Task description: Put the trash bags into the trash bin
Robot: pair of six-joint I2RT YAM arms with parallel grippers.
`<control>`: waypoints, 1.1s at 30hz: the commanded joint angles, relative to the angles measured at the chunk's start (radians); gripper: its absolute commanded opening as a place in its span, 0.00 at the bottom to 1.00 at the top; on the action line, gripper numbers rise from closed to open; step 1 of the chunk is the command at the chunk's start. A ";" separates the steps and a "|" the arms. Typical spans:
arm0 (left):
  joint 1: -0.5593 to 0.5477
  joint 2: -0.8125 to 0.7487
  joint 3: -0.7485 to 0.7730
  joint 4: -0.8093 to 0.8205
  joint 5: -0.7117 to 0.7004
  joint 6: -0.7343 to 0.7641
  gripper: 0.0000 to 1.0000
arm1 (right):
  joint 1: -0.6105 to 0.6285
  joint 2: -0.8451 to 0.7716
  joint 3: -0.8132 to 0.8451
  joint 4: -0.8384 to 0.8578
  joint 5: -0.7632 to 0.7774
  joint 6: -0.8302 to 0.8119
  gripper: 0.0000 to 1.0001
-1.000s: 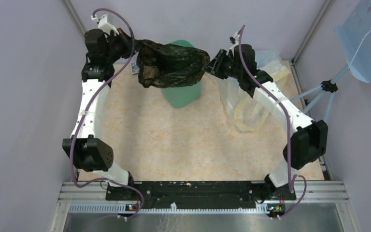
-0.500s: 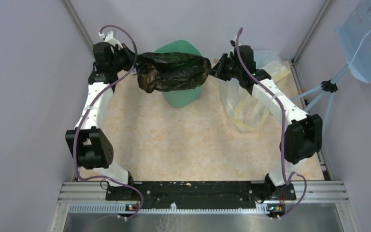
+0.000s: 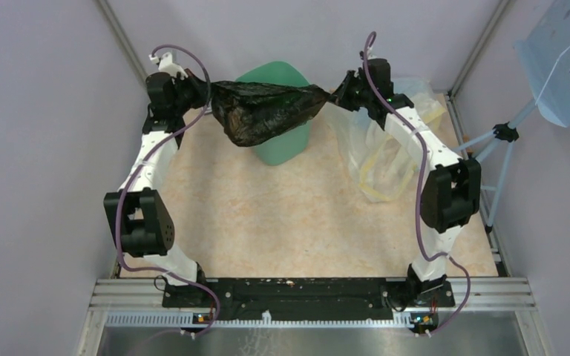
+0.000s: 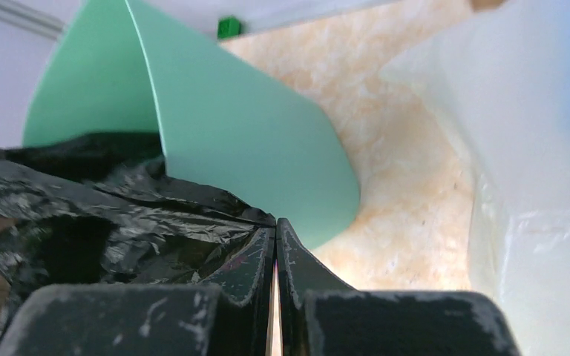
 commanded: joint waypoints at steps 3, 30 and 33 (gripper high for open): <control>0.010 0.062 0.021 0.228 0.003 -0.025 0.00 | -0.043 0.060 0.194 0.033 -0.010 -0.051 0.00; -0.006 0.374 0.033 0.620 0.508 -0.455 0.02 | 0.041 0.205 0.192 0.152 -0.350 -0.031 0.00; -0.024 0.296 -0.073 0.630 0.535 -0.486 0.02 | 0.052 0.079 0.018 0.204 -0.361 -0.015 0.00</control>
